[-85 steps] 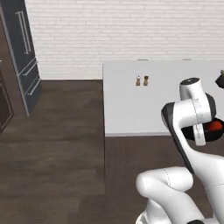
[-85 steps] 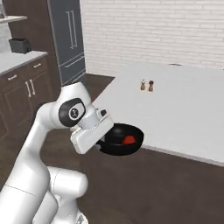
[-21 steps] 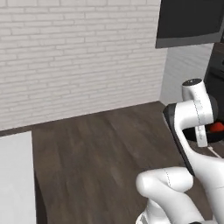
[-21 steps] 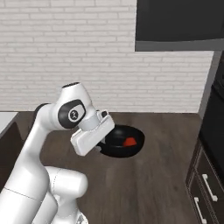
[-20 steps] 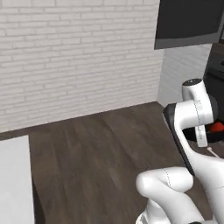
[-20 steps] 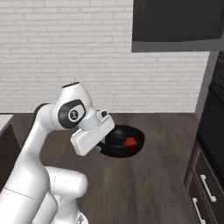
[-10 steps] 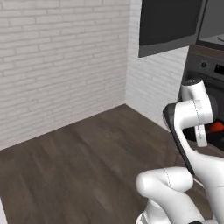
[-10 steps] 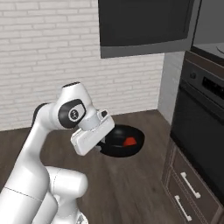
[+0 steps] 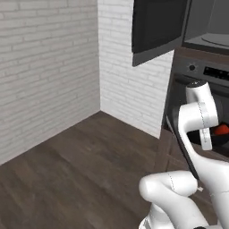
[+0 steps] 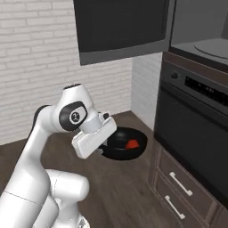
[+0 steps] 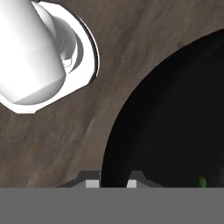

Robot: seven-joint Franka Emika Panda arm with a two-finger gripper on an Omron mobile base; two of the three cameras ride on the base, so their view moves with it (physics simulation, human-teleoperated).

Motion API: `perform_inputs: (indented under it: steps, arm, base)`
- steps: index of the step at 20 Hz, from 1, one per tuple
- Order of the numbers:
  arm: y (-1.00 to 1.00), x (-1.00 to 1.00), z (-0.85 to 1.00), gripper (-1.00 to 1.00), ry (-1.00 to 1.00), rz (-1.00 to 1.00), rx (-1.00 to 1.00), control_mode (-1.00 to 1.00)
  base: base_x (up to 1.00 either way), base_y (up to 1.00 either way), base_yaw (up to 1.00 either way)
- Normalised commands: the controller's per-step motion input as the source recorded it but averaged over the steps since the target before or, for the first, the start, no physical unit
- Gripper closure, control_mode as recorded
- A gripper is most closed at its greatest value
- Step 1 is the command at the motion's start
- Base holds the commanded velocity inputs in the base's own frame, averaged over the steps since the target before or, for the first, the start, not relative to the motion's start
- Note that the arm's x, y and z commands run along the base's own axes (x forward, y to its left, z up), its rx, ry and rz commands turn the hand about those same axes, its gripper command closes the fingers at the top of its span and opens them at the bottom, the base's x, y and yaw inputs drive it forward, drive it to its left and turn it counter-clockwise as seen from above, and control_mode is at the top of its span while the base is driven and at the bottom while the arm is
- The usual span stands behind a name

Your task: Pick the bell pepper from the sink and place it in the bowl. Then pick the bowl and place it in the microwave. Then close the microwave door and press the start button.

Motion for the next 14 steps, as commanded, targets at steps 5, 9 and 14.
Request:
perform_inputs:
  steps: [5, 9, 14]
  arm:
    - [0.00, 0.00, 0.00, 1.00, 0.00, 0.00, 0.00, 1.00]
    - [0.00, 0.00, 0.00, 1.00, 0.00, 0.00, 0.00, 1.00]
    - [0.00, 0.00, 0.00, 1.00, 0.00, 0.00, 0.00, 1.00]
  base:
    - [0.48, 0.04, -0.41]
    - [0.46, 0.04, -0.41]
    - [0.56, 0.17, -0.35]
